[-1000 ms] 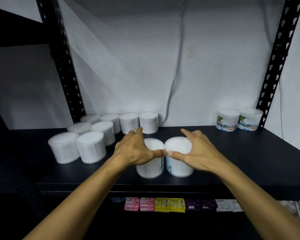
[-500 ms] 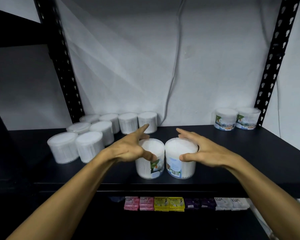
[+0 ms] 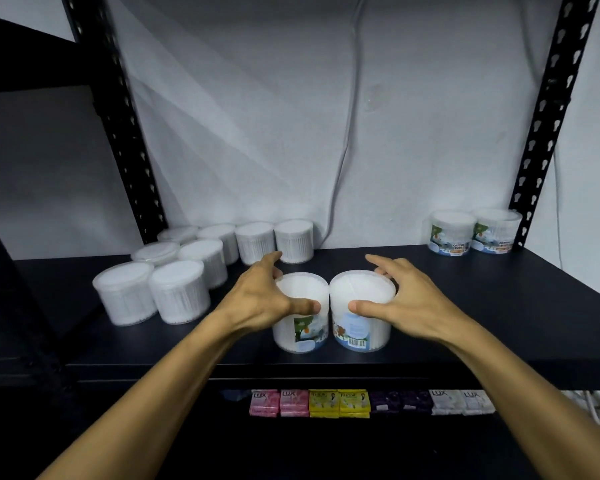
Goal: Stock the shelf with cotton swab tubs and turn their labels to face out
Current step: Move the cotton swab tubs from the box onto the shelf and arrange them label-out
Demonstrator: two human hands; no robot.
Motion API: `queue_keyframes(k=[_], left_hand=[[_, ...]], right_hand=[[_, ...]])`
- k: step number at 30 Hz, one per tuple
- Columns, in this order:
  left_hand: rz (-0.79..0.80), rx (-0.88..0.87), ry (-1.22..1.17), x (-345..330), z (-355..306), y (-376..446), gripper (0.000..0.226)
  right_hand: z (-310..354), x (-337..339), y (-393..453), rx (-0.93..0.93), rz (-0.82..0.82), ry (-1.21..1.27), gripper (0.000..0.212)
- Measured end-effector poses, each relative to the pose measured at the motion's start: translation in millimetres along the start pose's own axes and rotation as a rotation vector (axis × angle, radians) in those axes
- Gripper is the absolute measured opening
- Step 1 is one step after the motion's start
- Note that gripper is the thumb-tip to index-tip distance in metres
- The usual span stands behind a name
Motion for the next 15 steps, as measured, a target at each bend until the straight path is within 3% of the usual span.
queue_keyframes(k=[10, 12, 15], left_hand=[[0.178, -0.012, -0.309, 2, 14, 6, 0.124], [0.137, -0.030, -0.313, 1, 14, 2, 0.125], [-0.015, -0.025, -0.228, -4, 14, -6, 0.123]], right_hand=[[-12, 6, 5, 0.058, 0.214, 0.173, 0.075], [-10, 5, 1, 0.063, 0.195, 0.191, 0.077], [-8, 1, -7, 0.050, 0.033, 0.146, 0.080]])
Point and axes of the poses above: each hand's wrist, its own y-axis towards the middle knuckle, its own x-axis out of the back of the hand, z = x × y, the point moved 1 cm from there along y, towards the middle knuckle, and after that the axes turned 1 degree about x, right-handed, at the moved point
